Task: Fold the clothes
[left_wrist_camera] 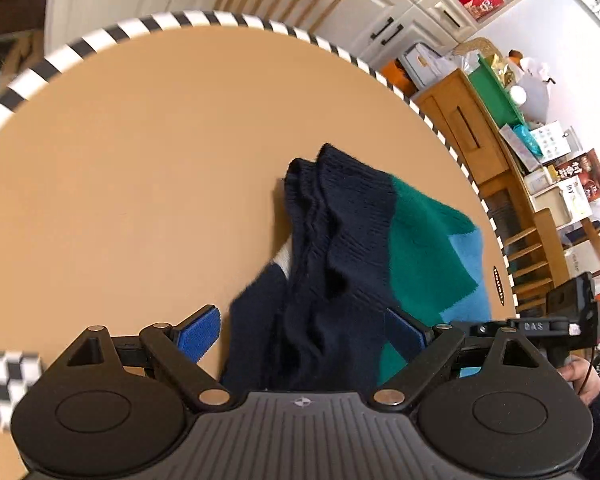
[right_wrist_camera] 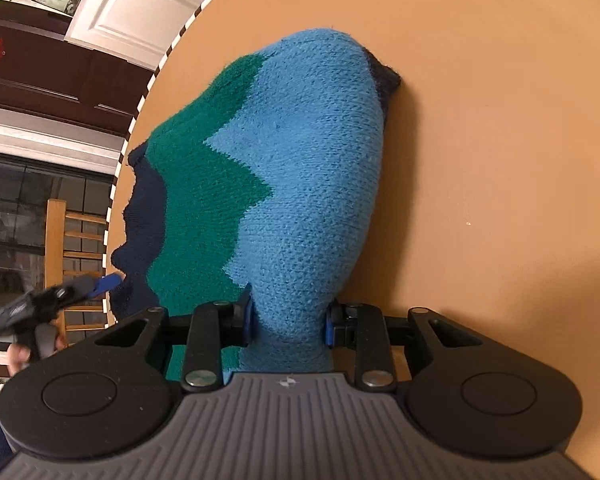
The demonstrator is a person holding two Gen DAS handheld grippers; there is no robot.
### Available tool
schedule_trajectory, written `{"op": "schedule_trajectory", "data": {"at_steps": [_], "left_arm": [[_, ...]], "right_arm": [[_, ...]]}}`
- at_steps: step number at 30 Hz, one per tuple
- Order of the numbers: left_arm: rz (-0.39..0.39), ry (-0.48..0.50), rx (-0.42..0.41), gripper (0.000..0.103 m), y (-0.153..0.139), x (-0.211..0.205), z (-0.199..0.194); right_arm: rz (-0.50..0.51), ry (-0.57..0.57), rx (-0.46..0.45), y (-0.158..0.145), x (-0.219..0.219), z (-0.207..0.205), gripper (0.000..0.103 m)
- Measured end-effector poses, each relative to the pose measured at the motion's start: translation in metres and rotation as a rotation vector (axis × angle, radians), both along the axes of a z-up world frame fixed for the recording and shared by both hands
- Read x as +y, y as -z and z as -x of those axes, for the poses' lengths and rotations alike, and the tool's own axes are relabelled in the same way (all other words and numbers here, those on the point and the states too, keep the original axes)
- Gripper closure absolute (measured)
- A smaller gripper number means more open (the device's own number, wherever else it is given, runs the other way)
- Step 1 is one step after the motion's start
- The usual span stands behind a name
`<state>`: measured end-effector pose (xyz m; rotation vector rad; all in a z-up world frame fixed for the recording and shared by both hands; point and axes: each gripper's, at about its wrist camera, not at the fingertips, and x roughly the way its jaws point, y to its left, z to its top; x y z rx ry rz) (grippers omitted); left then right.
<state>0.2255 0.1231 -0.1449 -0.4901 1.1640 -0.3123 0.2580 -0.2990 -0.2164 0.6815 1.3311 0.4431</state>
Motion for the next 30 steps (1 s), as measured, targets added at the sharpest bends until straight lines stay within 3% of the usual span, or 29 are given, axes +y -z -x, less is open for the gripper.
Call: {"op": "schedule_trajectory", "data": {"at_steps": [3, 6, 11, 13, 14, 15, 18, 21, 27, 28, 30], "left_arm": [[0.008, 0.039, 0.065, 0.01, 0.02, -0.003, -0.023], [0.039, 0.113, 0.086, 0.001, 0.027, -0.008, -0.036], [0.166, 0.159, 0.155, 0.001, 0.04, -0.023, -0.051], [0.212, 0.156, 0.177, 0.006, 0.047, -0.032, -0.054], [0.235, 0.155, 0.187, 0.028, 0.05, -0.037, -0.056], [0.25, 0.146, 0.205, 0.069, 0.056, -0.04, -0.057], [0.274, 0.11, 0.256, 0.071, 0.071, -0.044, -0.058], [0.2, 0.094, 0.231, 0.072, 0.061, -0.051, -0.051], [-0.374, 0.193, 0.041, 0.076, 0.01, -0.152, -0.029], [-0.426, 0.203, 0.022, 0.076, 0.006, -0.165, -0.026], [-0.449, 0.194, 0.016, 0.076, 0.003, -0.173, -0.022]], "right_arm": [[-0.025, 0.019, 0.024, 0.004, -0.006, 0.001, 0.072], [-0.041, 0.028, 0.039, 0.005, -0.009, 0.001, 0.072], [-0.057, 0.041, 0.058, 0.006, -0.002, -0.008, 0.072], [-0.063, 0.048, 0.06, 0.006, -0.002, -0.008, 0.072], [-0.066, 0.053, 0.06, 0.006, -0.002, -0.007, 0.072], [-0.069, 0.057, 0.06, 0.006, -0.002, -0.007, 0.072], [-0.078, 0.069, 0.065, 0.008, -0.003, -0.005, 0.072], [-0.06, 0.058, 0.049, 0.005, 0.002, -0.003, 0.071], [0.051, 0.033, -0.02, -0.008, 0.023, 0.005, 0.071], [0.057, 0.038, -0.024, -0.009, 0.023, 0.006, 0.072], [0.068, 0.041, -0.04, -0.013, 0.025, 0.009, 0.074]]}}
